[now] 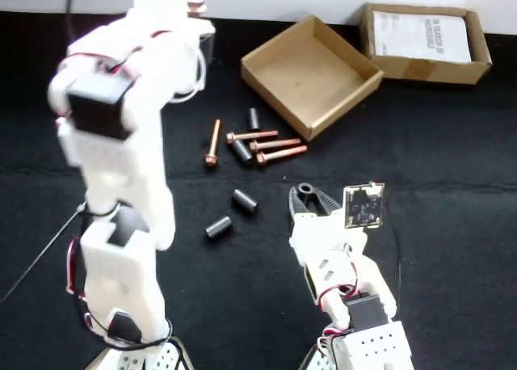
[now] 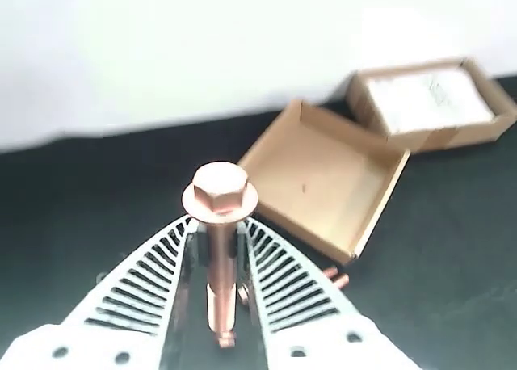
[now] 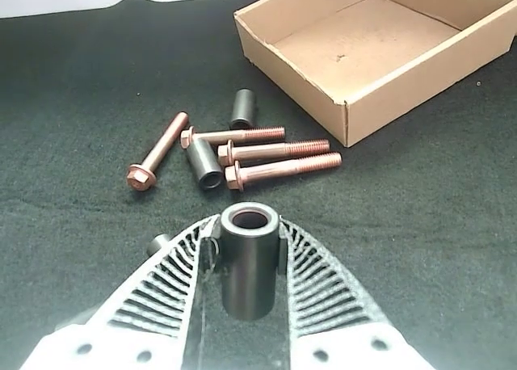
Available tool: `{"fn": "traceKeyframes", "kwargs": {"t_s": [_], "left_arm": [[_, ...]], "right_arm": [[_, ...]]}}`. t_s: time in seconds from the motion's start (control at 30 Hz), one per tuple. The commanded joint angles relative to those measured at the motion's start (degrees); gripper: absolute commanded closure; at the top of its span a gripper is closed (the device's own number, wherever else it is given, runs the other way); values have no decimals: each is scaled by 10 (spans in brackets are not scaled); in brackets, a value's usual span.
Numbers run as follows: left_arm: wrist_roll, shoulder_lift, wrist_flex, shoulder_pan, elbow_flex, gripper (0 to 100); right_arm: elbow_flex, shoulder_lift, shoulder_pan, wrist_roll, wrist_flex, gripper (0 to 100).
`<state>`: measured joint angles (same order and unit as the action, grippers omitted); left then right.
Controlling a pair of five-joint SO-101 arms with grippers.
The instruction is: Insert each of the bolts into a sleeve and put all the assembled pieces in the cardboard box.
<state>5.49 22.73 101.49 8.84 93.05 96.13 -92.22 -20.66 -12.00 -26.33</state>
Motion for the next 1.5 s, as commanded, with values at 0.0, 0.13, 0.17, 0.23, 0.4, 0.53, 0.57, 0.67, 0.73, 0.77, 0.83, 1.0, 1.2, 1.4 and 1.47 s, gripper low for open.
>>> {"fn": "traceKeyframes", "kwargs": {"t_s": [0.0,0.13,0.17,0.23,0.4,0.53,0.57,0.67,0.73,0.77,0.83,1.0,1.2,1.4,1.47], "left_arm": [[-12,-78,3,5,20,992],[-46,-148,3,6,-40,992],[-50,-176,3,3,-72,992],[-62,-242,3,3,-156,992],[-82,-425,-1,26,-404,992],[-81,-531,-6,70,-577,992],[-80,-551,-19,79,-617,992],[-80,-602,-84,86,-723,992],[-80,-631,-138,87,-798,992],[-80,-644,-170,87,-837,992],[-80,-672,-230,87,-915,992],[-80,-733,-404,99,-1106,992],[-80,-803,-625,166,-1321,992],[-80,-821,-851,211,-1452,992],[-80,-818,-885,222,-1474,992]], "right_arm": [[24,-9,-5,-4,11,991],[24,-9,-5,-4,11,991],[24,-9,-5,-4,11,991],[24,-9,-5,-4,11,991],[23,-9,-6,-4,11,991],[24,-9,-30,-4,11,991],[24,-9,-40,-4,11,991],[24,-9,-65,-6,11,991],[24,-9,-74,-8,11,991],[24,-9,-77,-8,11,991],[24,-9,-79,-8,11,991],[24,-9,-80,-9,11,991],[24,-9,-80,-9,11,991],[24,-9,-80,-9,11,991],[24,-9,-80,-9,11,991]]}}
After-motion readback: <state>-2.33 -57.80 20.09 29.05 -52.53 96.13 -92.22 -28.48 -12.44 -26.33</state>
